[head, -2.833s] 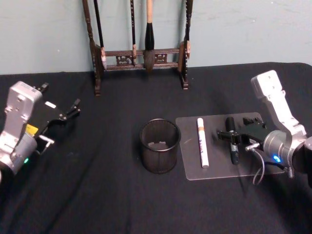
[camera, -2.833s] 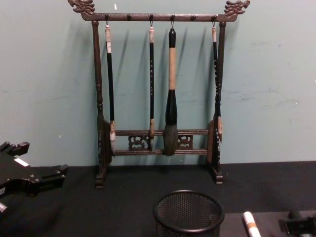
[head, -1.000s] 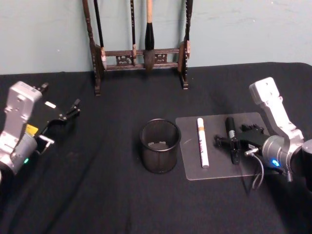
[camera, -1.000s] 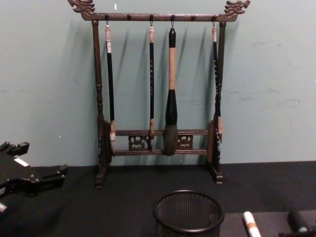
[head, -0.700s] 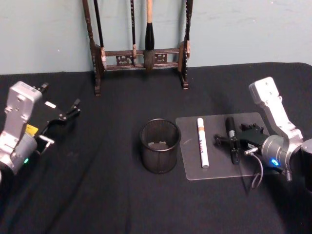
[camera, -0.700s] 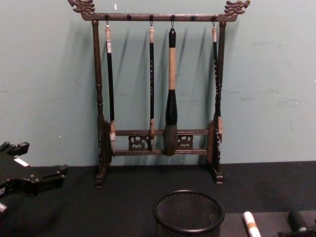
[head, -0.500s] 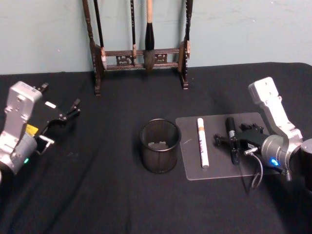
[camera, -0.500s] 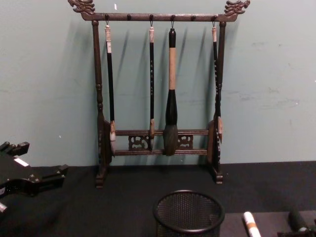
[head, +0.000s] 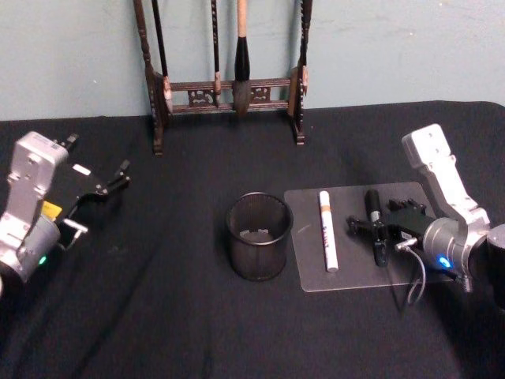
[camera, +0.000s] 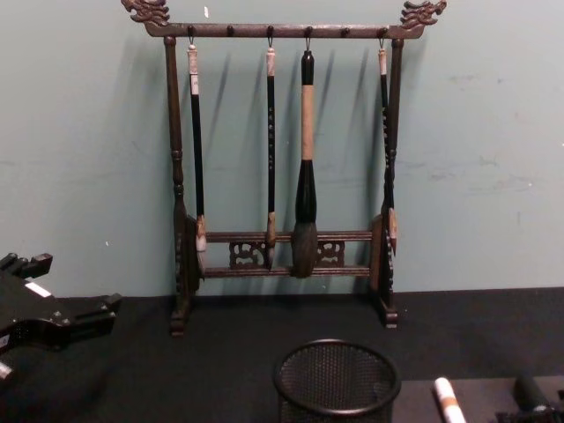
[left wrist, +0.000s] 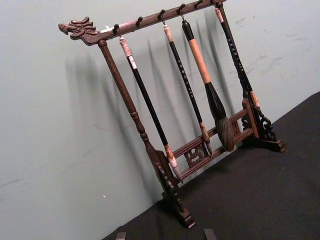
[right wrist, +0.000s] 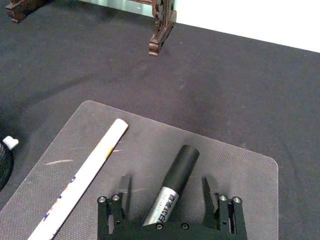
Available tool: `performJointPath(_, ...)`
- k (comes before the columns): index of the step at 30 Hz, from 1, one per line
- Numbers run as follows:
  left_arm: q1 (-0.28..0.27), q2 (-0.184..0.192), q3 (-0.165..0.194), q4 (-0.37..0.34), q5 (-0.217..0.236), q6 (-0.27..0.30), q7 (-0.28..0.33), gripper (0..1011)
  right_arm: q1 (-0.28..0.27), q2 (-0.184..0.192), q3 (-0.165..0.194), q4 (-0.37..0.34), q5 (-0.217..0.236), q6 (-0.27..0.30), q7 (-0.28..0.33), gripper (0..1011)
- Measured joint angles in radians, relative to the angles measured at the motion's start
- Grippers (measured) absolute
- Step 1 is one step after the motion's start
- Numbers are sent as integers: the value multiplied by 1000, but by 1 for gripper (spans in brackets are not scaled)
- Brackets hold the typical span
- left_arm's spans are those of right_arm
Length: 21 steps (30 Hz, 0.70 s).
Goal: Pick up the water-based marker from the table and place it into the pen holder.
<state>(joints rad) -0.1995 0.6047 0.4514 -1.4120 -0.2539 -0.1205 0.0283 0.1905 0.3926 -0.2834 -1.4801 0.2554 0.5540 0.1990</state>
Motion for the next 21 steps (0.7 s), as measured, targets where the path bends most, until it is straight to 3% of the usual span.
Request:
performJointPath(5,0,0,0,0,0,0,0,1001,0,0,0,-1,1,1,-1,860)
performJointPath(13,0,0,0,0,0,0,0,1001,0,0,0,-1,3,2,-2,621)
performJointPath(19,0,0,0,0,0,0,0,1001,0,0,0,-1,3,3,-3,388)
performJointPath(21,0,0,0,0,0,0,0,1001,0,0,0,-1,4,3,-3,367)
